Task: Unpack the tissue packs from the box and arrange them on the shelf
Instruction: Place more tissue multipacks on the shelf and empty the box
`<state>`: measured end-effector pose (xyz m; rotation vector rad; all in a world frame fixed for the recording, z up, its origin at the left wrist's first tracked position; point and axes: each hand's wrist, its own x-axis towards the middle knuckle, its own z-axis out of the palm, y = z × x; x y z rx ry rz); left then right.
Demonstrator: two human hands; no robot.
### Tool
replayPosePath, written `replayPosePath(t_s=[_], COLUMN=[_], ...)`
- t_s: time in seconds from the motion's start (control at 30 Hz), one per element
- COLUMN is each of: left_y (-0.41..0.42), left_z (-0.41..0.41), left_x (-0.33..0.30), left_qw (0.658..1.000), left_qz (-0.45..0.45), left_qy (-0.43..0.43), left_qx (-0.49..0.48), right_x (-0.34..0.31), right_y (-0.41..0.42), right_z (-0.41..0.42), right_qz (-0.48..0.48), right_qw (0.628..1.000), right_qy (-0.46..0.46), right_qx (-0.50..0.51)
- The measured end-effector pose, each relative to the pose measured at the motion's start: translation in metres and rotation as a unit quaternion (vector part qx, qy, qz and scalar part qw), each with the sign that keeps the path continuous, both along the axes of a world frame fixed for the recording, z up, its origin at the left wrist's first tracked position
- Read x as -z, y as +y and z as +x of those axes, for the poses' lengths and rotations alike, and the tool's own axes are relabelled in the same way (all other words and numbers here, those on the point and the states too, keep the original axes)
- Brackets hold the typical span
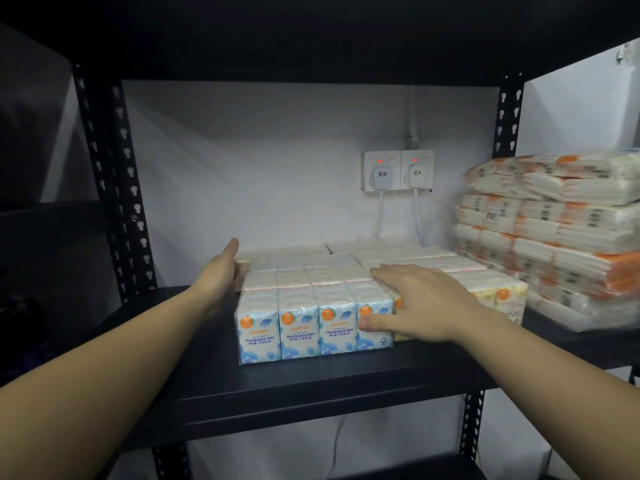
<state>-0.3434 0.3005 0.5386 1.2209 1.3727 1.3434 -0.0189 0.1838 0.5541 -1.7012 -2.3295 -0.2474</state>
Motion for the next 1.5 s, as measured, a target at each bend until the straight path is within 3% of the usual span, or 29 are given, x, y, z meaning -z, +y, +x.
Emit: replayPosePath(t_s=[0.13,0.37,0.6,1.5], left_y=[0.026,0.045,0.04,0.017], left_z=[-0.02,-0.023,-0.026,0.006], left_x=[0.001,0.001,0.003,-0.002], left_qw=[0.997,0.987,0.979,0.979], left_qz=[-0.01,-0.023,-0.025,-0.038], left_qy=[0.014,-0.148,-0.171,-0.115], left_qx=[-0.073,0.054,0.107,0.164], right_x=[0.001,0.005,0.009,0.009], right_y=[0.003,0.005,0.008,0.011], right_z=[-0.002,-0.004,-0.004,-0.01], right_qz=[-0.008,0.005,0.009,0.017], right_qw=[1.0,1.0,1.0,0.999], right_qy=[-0.003,0.0,0.003,0.006], right_qx=[0.003,0.019,0.03,0.042])
